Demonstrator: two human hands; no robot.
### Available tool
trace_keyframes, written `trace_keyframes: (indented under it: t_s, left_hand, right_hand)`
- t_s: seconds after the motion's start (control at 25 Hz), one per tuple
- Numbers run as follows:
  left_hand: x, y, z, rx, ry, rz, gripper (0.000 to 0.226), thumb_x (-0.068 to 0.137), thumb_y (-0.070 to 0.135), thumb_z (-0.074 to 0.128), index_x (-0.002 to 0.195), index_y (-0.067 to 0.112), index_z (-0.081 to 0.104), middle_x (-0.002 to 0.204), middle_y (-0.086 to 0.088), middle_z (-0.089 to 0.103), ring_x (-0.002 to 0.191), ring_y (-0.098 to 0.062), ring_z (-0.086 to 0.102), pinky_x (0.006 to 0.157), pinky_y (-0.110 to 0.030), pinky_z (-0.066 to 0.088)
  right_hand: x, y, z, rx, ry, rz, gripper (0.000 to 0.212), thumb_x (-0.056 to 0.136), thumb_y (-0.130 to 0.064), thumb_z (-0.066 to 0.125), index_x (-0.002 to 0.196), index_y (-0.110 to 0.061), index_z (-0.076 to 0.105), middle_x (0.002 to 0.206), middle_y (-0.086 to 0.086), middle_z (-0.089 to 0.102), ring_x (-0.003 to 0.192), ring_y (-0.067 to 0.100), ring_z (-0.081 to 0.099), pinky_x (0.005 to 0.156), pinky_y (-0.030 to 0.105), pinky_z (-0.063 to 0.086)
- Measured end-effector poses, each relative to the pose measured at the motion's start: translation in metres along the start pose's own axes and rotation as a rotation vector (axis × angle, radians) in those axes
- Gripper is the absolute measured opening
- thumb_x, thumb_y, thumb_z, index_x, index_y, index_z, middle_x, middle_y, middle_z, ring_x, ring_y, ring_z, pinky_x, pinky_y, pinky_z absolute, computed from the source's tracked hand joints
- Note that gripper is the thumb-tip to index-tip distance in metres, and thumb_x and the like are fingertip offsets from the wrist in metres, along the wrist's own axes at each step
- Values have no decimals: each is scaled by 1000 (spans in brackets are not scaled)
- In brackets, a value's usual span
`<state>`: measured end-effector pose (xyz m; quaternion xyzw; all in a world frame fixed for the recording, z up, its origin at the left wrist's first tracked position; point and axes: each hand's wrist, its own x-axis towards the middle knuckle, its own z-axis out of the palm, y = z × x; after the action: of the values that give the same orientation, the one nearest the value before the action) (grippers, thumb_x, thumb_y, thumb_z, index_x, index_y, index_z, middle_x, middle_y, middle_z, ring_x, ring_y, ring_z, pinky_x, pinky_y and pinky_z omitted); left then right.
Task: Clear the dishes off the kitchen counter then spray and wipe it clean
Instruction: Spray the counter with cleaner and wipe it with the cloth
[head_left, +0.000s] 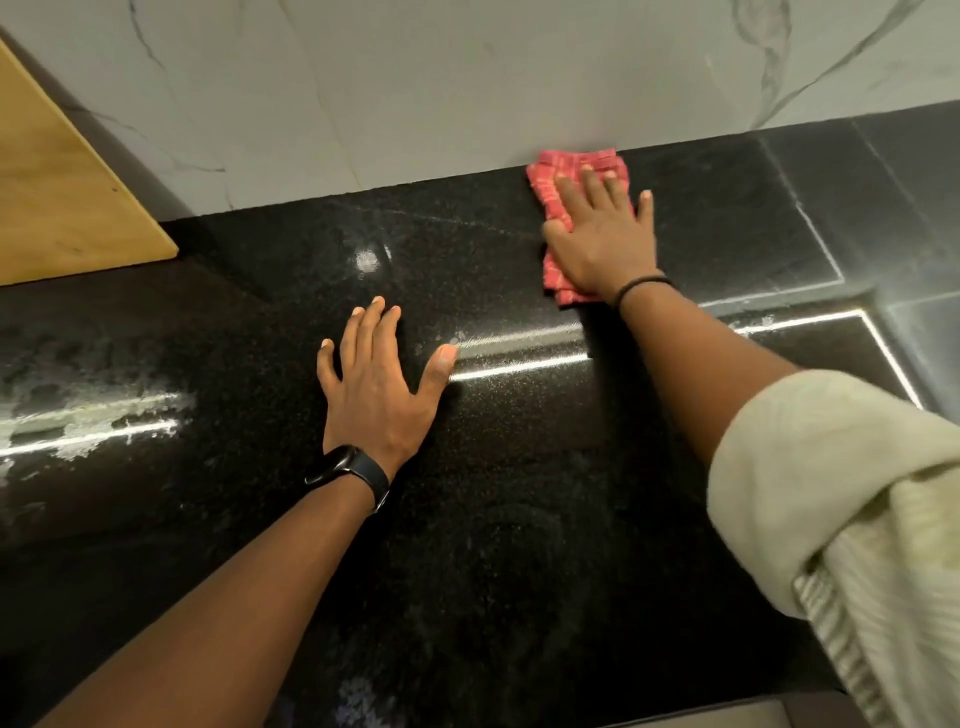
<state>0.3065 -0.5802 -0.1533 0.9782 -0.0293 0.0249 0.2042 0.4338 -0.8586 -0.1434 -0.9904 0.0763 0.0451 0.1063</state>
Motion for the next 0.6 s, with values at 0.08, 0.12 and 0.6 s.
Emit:
trace_keyframes:
  t_s: [0.08, 0.12, 0.6]
  left_hand:
    - [0, -3, -1, -1, 8, 1, 95, 89, 84, 12, 157, 19, 30, 168, 5, 17, 156, -11, 4, 125, -54, 2]
    - [1, -4, -1, 1, 11, 4, 95, 90, 83, 13, 156, 18, 30, 168, 4, 17, 156, -11, 4, 125, -54, 3]
    - [0, 2, -4, -32, -4, 0, 88, 93, 79, 21, 154, 17, 34, 167, 2, 21, 156, -13, 7, 125, -55, 2]
  right_hand:
    - [-7, 33, -6, 39, 25, 118, 70, 96, -54, 24, 163, -35, 16, 173, 1, 9, 159, 26, 4, 125, 62, -2]
    - [-23, 47, -6, 56, 47, 177, 70, 96, -53, 24, 163, -35, 16, 173, 1, 10, 159, 27, 4, 125, 62, -1]
    - [-221, -53, 34, 51, 17, 34, 73, 96, -52, 31, 164, -32, 16, 173, 3, 6, 159, 26, -1, 126, 59, -3]
